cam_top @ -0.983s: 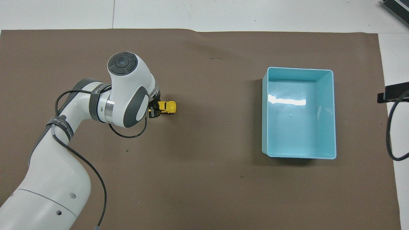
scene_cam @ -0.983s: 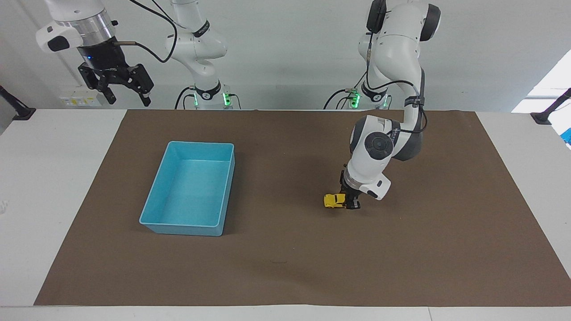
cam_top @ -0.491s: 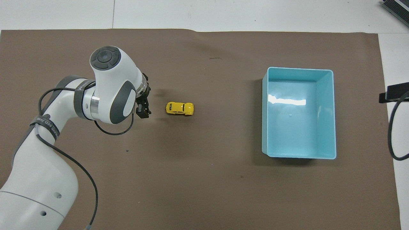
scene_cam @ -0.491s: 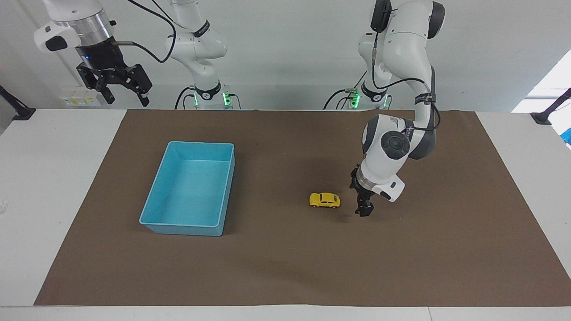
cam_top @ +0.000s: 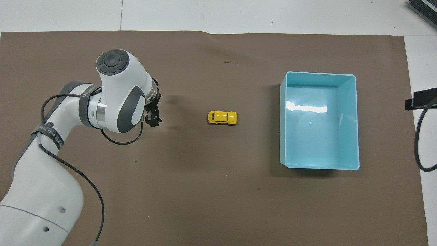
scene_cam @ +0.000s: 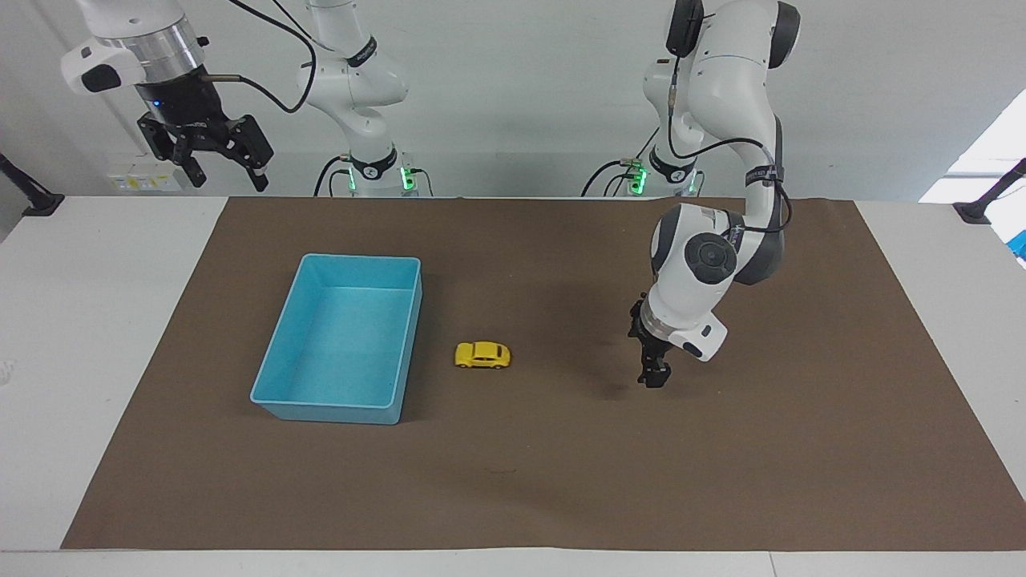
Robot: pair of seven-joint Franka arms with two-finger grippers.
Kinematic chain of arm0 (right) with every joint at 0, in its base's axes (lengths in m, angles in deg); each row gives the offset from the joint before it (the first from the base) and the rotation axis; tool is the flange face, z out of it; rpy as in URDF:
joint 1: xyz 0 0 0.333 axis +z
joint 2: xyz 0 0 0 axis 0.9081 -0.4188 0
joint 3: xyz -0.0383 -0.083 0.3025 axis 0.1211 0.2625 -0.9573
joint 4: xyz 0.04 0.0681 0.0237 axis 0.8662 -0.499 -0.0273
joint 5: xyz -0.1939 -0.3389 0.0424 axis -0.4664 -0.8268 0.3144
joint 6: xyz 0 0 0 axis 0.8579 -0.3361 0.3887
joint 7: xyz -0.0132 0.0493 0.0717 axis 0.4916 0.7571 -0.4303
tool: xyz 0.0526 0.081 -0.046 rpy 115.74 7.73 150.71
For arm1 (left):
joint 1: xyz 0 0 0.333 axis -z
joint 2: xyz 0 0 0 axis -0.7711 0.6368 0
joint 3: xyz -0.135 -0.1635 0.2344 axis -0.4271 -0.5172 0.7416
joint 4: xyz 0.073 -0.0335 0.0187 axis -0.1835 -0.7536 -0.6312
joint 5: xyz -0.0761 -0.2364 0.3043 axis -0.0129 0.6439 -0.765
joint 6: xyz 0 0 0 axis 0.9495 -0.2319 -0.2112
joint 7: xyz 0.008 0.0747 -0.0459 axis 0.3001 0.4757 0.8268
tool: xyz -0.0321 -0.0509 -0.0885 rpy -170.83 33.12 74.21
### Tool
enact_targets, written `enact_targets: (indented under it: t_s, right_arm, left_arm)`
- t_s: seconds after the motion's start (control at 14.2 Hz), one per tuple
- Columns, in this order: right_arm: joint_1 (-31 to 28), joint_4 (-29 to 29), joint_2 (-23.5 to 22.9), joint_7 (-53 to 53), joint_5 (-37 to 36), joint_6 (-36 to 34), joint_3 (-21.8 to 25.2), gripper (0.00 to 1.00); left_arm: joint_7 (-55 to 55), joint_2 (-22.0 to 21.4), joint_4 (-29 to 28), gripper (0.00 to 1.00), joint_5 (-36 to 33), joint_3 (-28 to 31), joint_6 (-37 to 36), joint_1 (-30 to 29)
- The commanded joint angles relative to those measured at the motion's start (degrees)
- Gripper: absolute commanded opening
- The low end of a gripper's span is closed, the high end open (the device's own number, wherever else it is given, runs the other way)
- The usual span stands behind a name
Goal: Wind up and store yellow beetle car
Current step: 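Lift the left gripper off the car so it rolls toward the box, then retract the left gripper while the right gripper reaches toward the box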
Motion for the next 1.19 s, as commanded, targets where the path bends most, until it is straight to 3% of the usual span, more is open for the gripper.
enact_targets:
  t_s: [0.0,0.7,0.91,1.12]
  right_arm:
    - [-0.20,-1.58,1.25,1.15,0.07,1.51,-0.34,1.00]
    - [0.59,-1.58,1.51,-0.08,1.13,0.10,-1.22,1.00]
    - [0.68,-1.84,1.77,-9.20,1.74,0.72,-4.64,1.00]
    - [0.68,-1.93,1.95,-11.60,2.01,0.80,-7.37,1.00]
  left_arm:
    - [-1.03,-1.19,-0.93,1.00,-0.10,-0.16,-0.50,-0.51]
    - [-7.87,-4.97,1.35,1.00,0.08,-0.07,-0.32,-2.61]
    - [-11.31,-6.98,1.88,1.00,0.26,-0.08,-0.76,-3.41]
    - [-13.68,-10.14,1.88,1.00,0.26,-0.08,-1.99,-5.16]
